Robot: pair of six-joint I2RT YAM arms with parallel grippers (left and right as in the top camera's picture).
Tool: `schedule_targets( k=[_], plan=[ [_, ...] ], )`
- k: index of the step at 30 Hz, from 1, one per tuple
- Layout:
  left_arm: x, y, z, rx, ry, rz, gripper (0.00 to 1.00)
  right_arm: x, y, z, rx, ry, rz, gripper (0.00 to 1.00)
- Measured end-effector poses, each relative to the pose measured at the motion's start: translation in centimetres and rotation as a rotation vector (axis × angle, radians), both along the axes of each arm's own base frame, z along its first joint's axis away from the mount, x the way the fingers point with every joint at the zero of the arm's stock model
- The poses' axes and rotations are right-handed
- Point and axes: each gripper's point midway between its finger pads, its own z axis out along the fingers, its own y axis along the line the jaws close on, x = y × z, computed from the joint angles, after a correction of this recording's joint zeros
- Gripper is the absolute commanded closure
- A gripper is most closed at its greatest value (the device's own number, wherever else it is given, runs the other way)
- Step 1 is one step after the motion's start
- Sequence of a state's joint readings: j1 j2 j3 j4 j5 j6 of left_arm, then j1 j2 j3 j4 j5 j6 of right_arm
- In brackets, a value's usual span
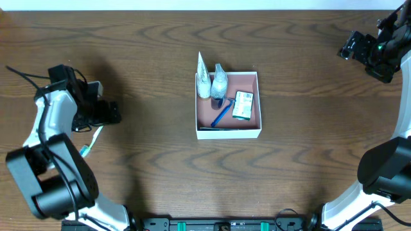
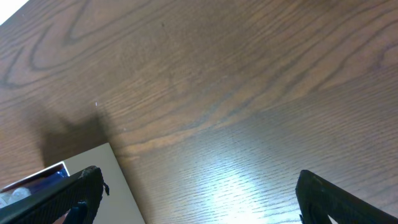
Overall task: Pack container
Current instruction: 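Grasp the green-white toothbrush handle with left gripper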
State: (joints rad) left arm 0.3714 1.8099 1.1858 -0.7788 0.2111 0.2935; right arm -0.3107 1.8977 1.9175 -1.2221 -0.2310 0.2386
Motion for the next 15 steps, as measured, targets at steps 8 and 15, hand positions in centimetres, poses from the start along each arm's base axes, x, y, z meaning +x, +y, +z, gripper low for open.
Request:
schedule_targets(
  k=[8, 15],
  plan=[
    [0.1, -0.4, -2.3, -0.042, 0.035, -0.009, 0.02, 0.0, 0.0, 0.0, 0.000, 0.000, 0.000, 0.01],
    [0.1, -0.1, -2.3, -0.017, 0.033, -0.039, 0.02, 0.0, 0.0, 0.0, 0.000, 0.000, 0.000, 0.01]
  ],
)
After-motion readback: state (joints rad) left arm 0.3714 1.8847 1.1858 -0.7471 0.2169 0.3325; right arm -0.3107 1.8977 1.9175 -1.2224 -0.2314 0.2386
